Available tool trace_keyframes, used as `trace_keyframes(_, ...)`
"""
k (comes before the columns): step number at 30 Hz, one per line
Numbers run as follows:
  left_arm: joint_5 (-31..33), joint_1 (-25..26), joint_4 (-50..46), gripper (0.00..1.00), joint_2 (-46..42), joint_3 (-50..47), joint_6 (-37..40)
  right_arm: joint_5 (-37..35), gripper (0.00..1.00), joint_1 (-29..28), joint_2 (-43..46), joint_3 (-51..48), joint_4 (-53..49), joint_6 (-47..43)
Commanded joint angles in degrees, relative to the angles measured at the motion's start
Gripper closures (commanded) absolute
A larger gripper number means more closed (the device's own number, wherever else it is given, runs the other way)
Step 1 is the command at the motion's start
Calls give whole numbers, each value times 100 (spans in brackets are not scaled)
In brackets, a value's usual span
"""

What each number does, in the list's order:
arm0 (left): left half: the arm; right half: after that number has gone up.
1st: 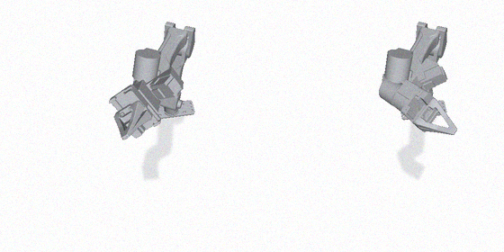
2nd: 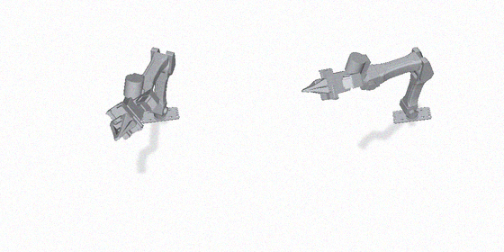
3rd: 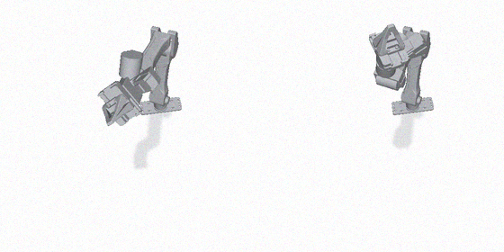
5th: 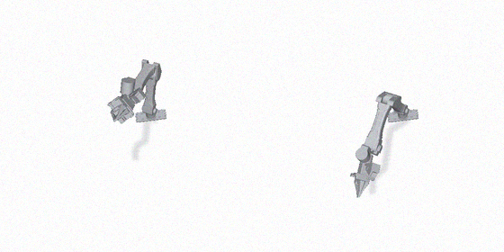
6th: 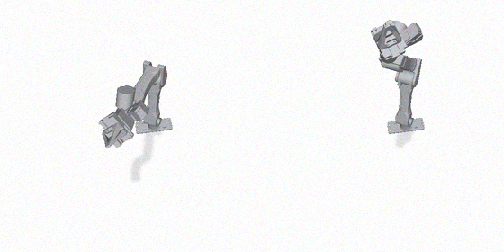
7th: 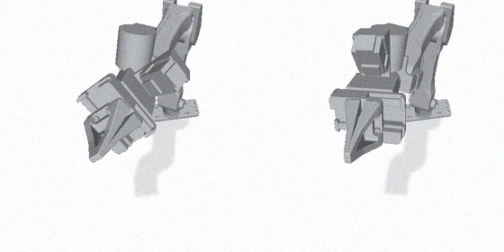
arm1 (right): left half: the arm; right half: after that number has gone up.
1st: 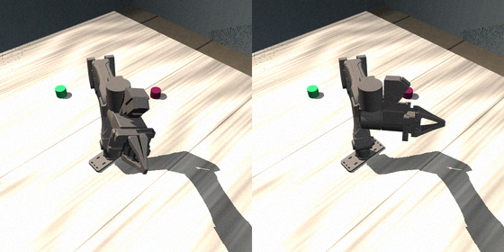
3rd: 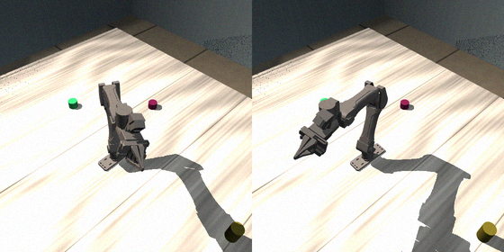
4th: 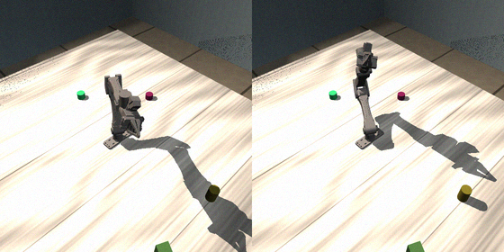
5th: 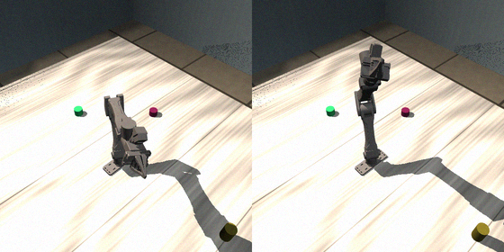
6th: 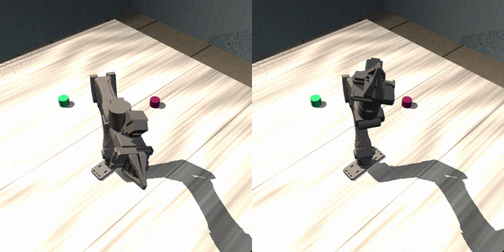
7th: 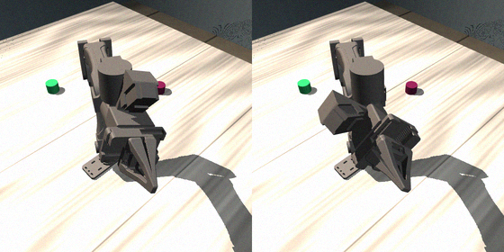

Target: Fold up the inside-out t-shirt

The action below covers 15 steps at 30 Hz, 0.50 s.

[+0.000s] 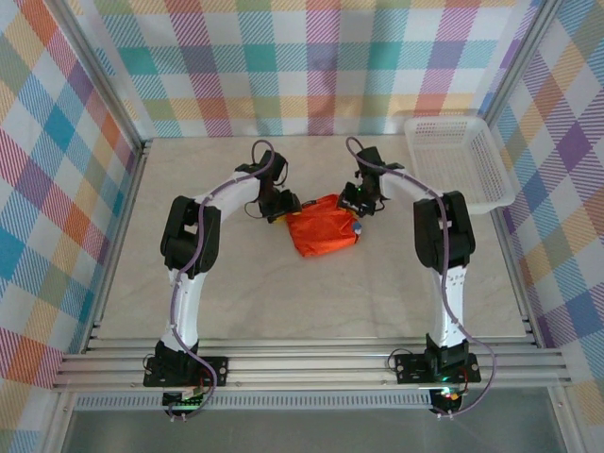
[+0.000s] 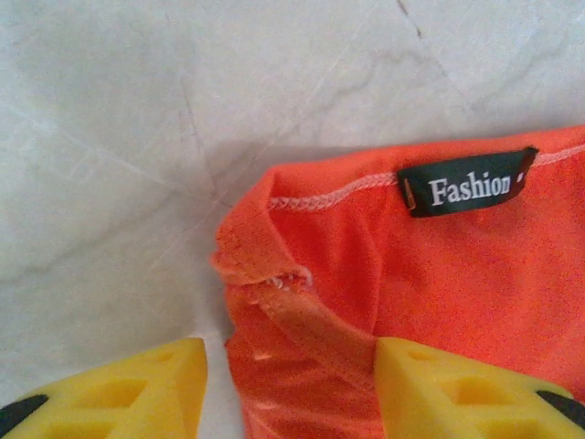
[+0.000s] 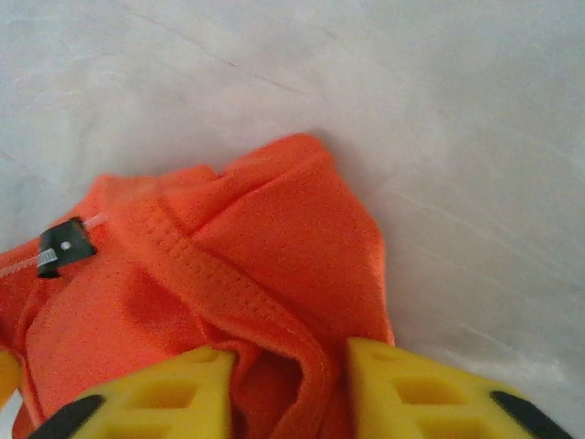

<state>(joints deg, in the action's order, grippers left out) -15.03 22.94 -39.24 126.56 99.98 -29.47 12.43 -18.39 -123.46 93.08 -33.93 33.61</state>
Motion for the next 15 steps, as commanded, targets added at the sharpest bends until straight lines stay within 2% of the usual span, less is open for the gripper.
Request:
trace_keyframes(1,325,-44,-478,42,-690,144,202,-86,47,-13,709,-87,-378,-174)
trace_keyframes(4,610,-110,-688,34,-1268,1,202,-267,34,-31,1330,-281,-569,-404)
trace_keyframes(8,661,-343,-485,30,-2189,-685,35,-179,31,-277,1761,-591,-559,-514)
trace_keyframes(11,622,-503,-264,29,-2813,-1309,-75,-12,31,-599,1656,-758,-308,-515)
trace_keyframes(15,577,-610,-89,28,-3421,-2014,-116,115,32,-846,1008,-817,53,-416)
